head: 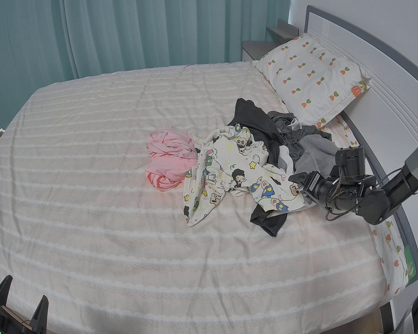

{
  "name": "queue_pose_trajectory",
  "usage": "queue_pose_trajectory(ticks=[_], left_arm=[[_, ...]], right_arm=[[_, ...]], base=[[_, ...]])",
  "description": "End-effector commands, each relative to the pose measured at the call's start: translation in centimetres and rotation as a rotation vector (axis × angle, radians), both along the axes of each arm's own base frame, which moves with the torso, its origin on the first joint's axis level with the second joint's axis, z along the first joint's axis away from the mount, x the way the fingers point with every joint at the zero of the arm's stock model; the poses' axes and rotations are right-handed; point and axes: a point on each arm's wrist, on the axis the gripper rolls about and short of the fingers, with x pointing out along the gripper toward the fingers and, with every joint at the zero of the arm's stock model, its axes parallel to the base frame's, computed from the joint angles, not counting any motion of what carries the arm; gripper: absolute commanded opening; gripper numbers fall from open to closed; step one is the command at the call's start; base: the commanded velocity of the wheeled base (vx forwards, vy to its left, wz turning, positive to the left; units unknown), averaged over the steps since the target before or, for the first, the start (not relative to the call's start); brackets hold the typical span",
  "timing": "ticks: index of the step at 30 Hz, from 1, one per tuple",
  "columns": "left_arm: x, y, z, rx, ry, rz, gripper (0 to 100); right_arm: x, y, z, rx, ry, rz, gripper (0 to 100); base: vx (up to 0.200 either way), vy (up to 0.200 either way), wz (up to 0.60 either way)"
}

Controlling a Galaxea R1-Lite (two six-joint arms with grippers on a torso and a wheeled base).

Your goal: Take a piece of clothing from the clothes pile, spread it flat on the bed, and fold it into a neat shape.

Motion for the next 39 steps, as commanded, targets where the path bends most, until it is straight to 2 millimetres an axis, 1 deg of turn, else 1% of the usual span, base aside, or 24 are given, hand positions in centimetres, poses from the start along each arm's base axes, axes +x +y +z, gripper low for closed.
queue_pose_trajectory(ticks=[1,2,3,5,16,17,19,20,21,22,24,27,28,30,34,35,36,39], left_arm=[[0.0,0.0,-0.4,0.0,0.005,0.001,100],[0.0,0.0,-0.4,0.0,0.005,0.001,100],[0.0,0.0,-0.4,0.0,0.005,0.001,100],[0.0,0.0,-0.4,0.0,0.005,0.001,100],[0.0,0.0,-0.4,0.0,0.005,0.001,100],[0.0,0.0,-0.4,0.0,0.005,0.001,100],[0.0,0.0,-0.4,0.0,0.005,0.001,100],[0.0,0.0,-0.4,0.0,0.005,0.001,100],[0.0,0.0,-0.4,0.0,0.005,0.001,100],[0.0,0.0,-0.4,0.0,0.005,0.001,100],[0.0,0.0,-0.4,0.0,0.005,0.001,100],[0.0,0.0,-0.4,0.0,0.005,0.001,100],[0.0,0.0,-0.4,0.0,0.005,0.001,100],[0.0,0.0,-0.4,0.0,0.005,0.001,100],[0.0,0.0,-0.4,0.0,0.005,0.001,100],[0.0,0.0,-0.4,0.0,0.005,0.001,100],[0.0,0.0,-0.4,0.0,0.005,0.001,100],[0.0,0.0,-0.4,0.0,0.005,0.001,100]], right_arm=[[1.9,0.8,-2.9,-0.017,0.047,-0.013,100],[1.9,0.8,-2.9,-0.017,0.047,-0.013,100],[2.7,1.1,-3.0,-0.038,0.025,-0.045,100],[3.1,1.1,-3.1,-0.044,0.018,-0.056,100],[4.7,2.3,-4.0,-0.082,-0.007,-0.022,100],[5.1,2.9,-4.2,-0.085,-0.014,-0.01,100],[5.1,2.9,-4.2,-0.085,-0.014,-0.01,100],[5.6,3.4,-4.6,-0.1,-0.014,0.006,100],[5.6,3.5,-4.6,-0.101,-0.015,0.008,100],[6.0,4.2,-5.0,-0.114,-0.017,0.025,100],[6.6,4.7,-5.4,-0.136,-0.02,0.031,100],[7.2,5.8,-5.8,-0.186,-0.036,0.035,100],[7.2,5.9,-5.8,-0.191,-0.036,0.037,100],[7.0,6.7,-5.9,-0.234,-0.049,0.067,100],[6.9,7.3,-6.3,-0.286,-0.058,0.094,100],[6.9,7.3,-6.3,-0.286,-0.058,0.094,0],[6.9,7.2,-6.4,-0.317,-0.067,0.073,0],[6.7,7.1,-6.3,-0.339,-0.069,0.07,0]], base=[[0.0,0.0,0.0],[0.0,0.0,0.0],[0.0,0.0,0.0],[0.0,0.0,0.0],[0.0,0.0,0.0],[0.0,0.0,0.0],[0.0,0.0,0.0],[0.0,0.0,0.0],[0.0,0.0,0.0],[0.0,0.0,0.0],[0.0,0.0,0.0],[0.0,0.0,0.0],[0.0,0.0,0.0],[0.0,0.0,0.0],[0.0,0.0,0.0],[0.0,0.0,0.0],[0.0,0.0,0.0],[0.0,0.0,0.0]])
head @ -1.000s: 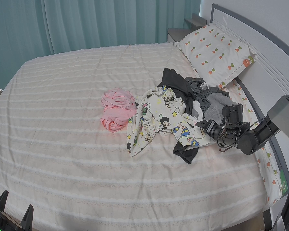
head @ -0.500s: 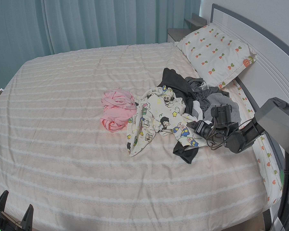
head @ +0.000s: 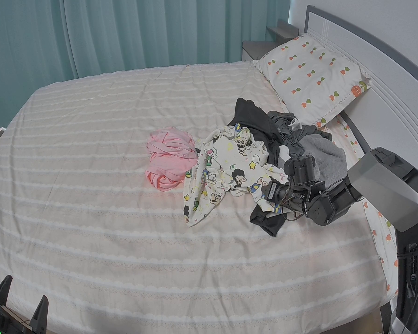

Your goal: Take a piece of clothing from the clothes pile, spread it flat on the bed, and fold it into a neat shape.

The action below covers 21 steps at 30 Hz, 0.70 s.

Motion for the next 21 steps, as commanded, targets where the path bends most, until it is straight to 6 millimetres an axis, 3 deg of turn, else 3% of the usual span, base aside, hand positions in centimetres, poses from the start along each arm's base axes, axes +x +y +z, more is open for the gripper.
queue_pose_trajectory(ticks=[1,10,16,21], left_arm=[[0.0,0.0,-0.4,0.0,0.005,0.001,100],[0.0,0.0,-0.4,0.0,0.005,0.001,100],[0.0,0.0,-0.4,0.0,0.005,0.001,100],[0.0,0.0,-0.4,0.0,0.005,0.001,100]], right_arm=[[-0.4,-0.1,-0.1,-0.031,0.003,0.0,0],[-2.8,-0.8,1.5,-0.01,-0.008,0.007,0],[-6.9,-1.1,1.9,0.012,-0.032,0.057,0],[-8.6,-1.7,1.8,0.025,-0.045,0.095,0]], base=[[0.0,0.0,0.0],[0.0,0.0,0.0],[0.0,0.0,0.0],[0.0,0.0,0.0]])
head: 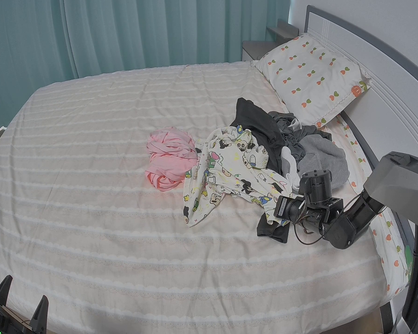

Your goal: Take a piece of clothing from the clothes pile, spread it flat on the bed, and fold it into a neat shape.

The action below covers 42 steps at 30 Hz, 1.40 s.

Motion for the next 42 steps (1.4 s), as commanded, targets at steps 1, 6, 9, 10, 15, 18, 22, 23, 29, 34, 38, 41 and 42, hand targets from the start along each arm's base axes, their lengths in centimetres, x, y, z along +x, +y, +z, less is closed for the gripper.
queue_pose_trajectory(ticks=[1,6,9,10,15,18,22,23,29,34,38,41,42], left_arm=[[0.0,0.0,-0.4,0.001,0.005,0.001,100],[0.0,0.0,-0.4,0.0,0.005,0.001,100],[0.0,0.0,-0.4,0.0,0.005,0.001,100],[0.0,0.0,-0.4,0.0,0.005,0.001,100],[0.0,0.0,-0.4,0.0,0.005,0.001,100],[0.0,0.0,-0.4,0.0,0.005,0.001,100],[0.0,0.0,-0.4,0.0,0.005,0.001,100],[0.0,0.0,-0.4,0.0,0.005,0.001,100],[0.0,0.0,-0.4,0.0,0.005,0.001,100],[0.0,0.0,-0.4,0.0,0.005,0.001,100],[0.0,0.0,-0.4,0.0,0.005,0.001,100],[0.0,0.0,-0.4,0.0,0.005,0.001,100],[0.0,0.0,-0.4,0.0,0.005,0.001,100]], right_arm=[[-2.9,-0.7,0.5,0.016,-0.007,0.051,0],[-3.2,-0.8,-0.9,0.035,-0.009,0.08,100],[-2.9,-0.4,-0.8,0.049,-0.045,0.089,100],[-2.8,-0.1,-0.8,0.053,-0.058,0.093,100],[-1.9,1.2,-0.4,0.043,-0.163,0.136,100],[-1.4,1.9,0.2,0.02,-0.201,0.162,100],[-0.9,2.5,0.6,-0.058,-0.224,0.202,100],[-0.9,2.5,0.5,-0.093,-0.222,0.216,100],[0.0,2.6,-0.9,-0.34,-0.271,0.319,100],[0.0,3.4,-1.0,-0.405,-0.28,0.352,100],[0.1,3.8,-0.9,-0.431,-0.266,0.368,0],[0.4,3.7,-0.6,-0.434,-0.279,0.361,0],[0.4,3.7,-0.4,-0.433,-0.284,0.36,0]], base=[[0.0,0.0,0.0],[0.0,0.0,0.0],[0.0,0.0,0.0],[0.0,0.0,0.0],[0.0,0.0,0.0],[0.0,0.0,0.0],[0.0,0.0,0.0],[0.0,0.0,0.0],[0.0,0.0,0.0],[0.0,0.0,0.0],[0.0,0.0,0.0],[0.0,0.0,0.0],[0.0,0.0,0.0]])
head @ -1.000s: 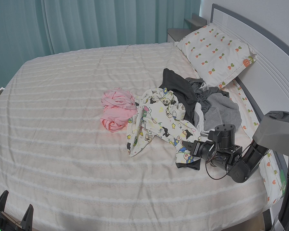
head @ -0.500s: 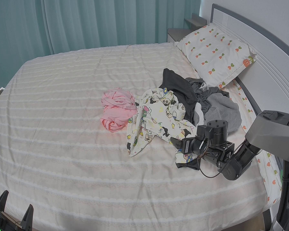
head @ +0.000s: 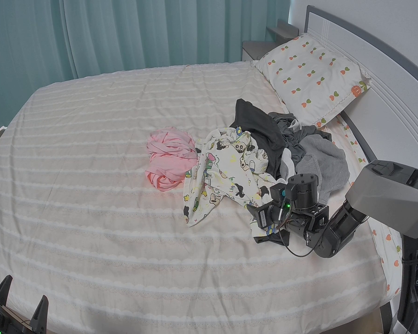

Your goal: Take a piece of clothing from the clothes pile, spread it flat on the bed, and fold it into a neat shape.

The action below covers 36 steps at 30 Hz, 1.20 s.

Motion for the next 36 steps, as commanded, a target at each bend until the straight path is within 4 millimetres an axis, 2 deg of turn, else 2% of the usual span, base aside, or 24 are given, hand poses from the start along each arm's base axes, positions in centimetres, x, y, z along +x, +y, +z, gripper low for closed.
queue_pose_trajectory(ticks=[1,6,11,19,21,22,23,25,26,29,30,31,36], left_arm=[[0.0,0.0,-0.4,0.0,0.005,0.001,100],[0.0,0.0,-0.4,0.0,0.005,0.001,100],[0.0,0.0,-0.4,0.0,0.005,0.001,100],[0.0,0.0,-0.4,0.0,0.005,0.001,100],[0.0,0.0,-0.4,0.0,0.005,0.001,100],[0.0,0.0,-0.4,0.0,0.005,0.001,100],[0.0,0.0,-0.4,0.0,0.005,0.001,100],[0.0,0.0,-0.4,0.0,0.005,0.001,100],[0.0,0.0,-0.4,0.0,0.005,0.001,100],[0.0,0.0,-0.4,0.0,0.005,0.001,100],[0.0,0.0,-0.4,0.0,0.005,0.001,100],[0.0,0.0,-0.4,0.0,0.005,0.001,100],[0.0,0.0,-0.4,0.0,0.005,0.001,100]], right_arm=[[0.2,0.1,0.6,0.008,-0.018,0.0,0],[-0.3,-0.1,1.6,0.017,-0.031,0.002,0],[-1.2,-0.4,1.4,0.008,-0.01,0.008,0],[-4.1,-1.8,3.0,0.071,-0.011,0.042,0],[-6.0,-2.7,3.5,0.133,0.013,0.058,0],[-6.0,-2.7,3.5,0.133,0.013,0.058,0],[-7.5,-3.3,3.6,0.174,0.032,0.066,0],[-8.5,-3.8,3.6,0.2,0.044,0.07,0],[-9.7,-4.4,3.6,0.238,0.061,0.08,0],[-11.7,-5.4,3.9,0.303,0.08,0.112,0],[-11.7,-5.4,3.9,0.303,0.08,0.112,0],[-13.0,-5.9,4.1,0.337,0.092,0.136,0],[-16.4,-7.6,5.2,0.413,0.083,0.226,0]], base=[[0.0,0.0,0.0],[0.0,0.0,0.0],[0.0,0.0,0.0],[0.0,0.0,0.0],[0.0,0.0,0.0],[0.0,0.0,0.0],[0.0,0.0,0.0],[0.0,0.0,0.0],[0.0,0.0,0.0],[0.0,0.0,0.0],[0.0,0.0,0.0],[0.0,0.0,0.0],[0.0,0.0,0.0]])
